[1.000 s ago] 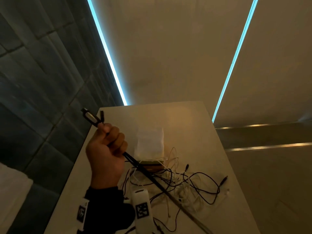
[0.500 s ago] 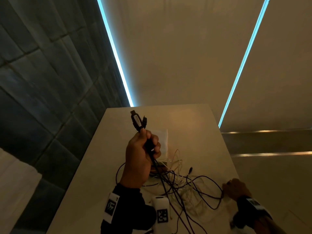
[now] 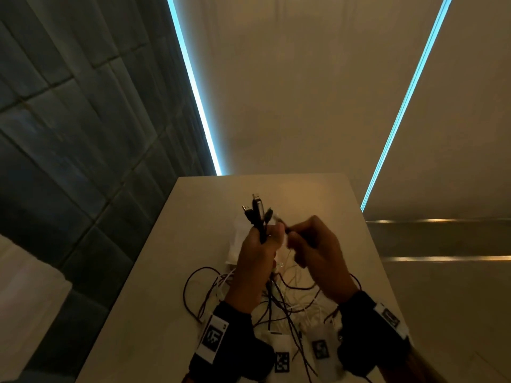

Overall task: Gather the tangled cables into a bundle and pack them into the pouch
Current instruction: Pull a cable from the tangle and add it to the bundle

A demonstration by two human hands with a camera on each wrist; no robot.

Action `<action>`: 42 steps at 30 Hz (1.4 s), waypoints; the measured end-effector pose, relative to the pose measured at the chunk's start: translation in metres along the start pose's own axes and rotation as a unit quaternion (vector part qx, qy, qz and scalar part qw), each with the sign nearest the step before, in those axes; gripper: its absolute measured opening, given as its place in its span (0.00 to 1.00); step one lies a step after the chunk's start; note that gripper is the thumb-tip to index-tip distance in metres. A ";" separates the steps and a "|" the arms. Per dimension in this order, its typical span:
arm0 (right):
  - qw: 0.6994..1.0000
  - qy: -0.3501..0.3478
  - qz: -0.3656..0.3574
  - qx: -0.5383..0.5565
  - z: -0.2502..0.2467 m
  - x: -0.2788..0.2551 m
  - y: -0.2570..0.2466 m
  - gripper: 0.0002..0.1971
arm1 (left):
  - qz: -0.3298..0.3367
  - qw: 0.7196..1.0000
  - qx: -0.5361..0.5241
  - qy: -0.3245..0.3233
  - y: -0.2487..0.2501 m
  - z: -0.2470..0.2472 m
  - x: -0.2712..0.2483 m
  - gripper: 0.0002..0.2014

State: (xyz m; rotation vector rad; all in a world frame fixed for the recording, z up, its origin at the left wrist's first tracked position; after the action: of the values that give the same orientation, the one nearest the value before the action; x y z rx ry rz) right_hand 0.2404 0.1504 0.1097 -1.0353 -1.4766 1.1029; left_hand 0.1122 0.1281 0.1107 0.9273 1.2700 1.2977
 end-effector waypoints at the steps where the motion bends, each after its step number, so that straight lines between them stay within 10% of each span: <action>1: 0.999 -0.026 -0.013 0.019 0.013 0.000 -0.010 0.02 | 0.006 1.000 0.012 0.005 -0.001 0.001 -0.001 0.19; 6: 0.998 -0.044 0.034 0.020 0.029 -0.006 -0.005 0.09 | 0.092 0.991 -0.011 0.093 0.014 -0.025 -0.004 0.07; 15: 0.991 -0.109 -0.028 0.066 0.050 -0.009 -0.020 0.16 | 0.101 0.990 -0.058 0.079 0.028 -0.032 -0.007 0.22; 34: 0.978 -0.178 0.090 -0.063 0.084 -0.025 0.116 0.22 | 0.119 0.957 -0.237 0.116 0.053 -0.092 -0.020 0.21; 42: 0.994 -0.109 0.032 0.005 0.076 0.022 0.023 0.14 | 0.045 0.971 -0.156 0.178 0.016 -0.101 -0.018 0.19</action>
State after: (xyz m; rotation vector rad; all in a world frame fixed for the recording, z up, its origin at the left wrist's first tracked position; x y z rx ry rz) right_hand 0.1636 0.1664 0.0843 -0.9860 -1.6175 1.3006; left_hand 0.0142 0.0955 0.1147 0.5493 1.2519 1.7339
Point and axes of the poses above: each hand's wrist, its own x-axis towards the middle knuckle, its own z-axis out of the palm, y = z × x, the point moved 7 cm from there along x, towards the middle knuckle, and after that the axes turned 7 degrees about -x, right-handed, at the moved point
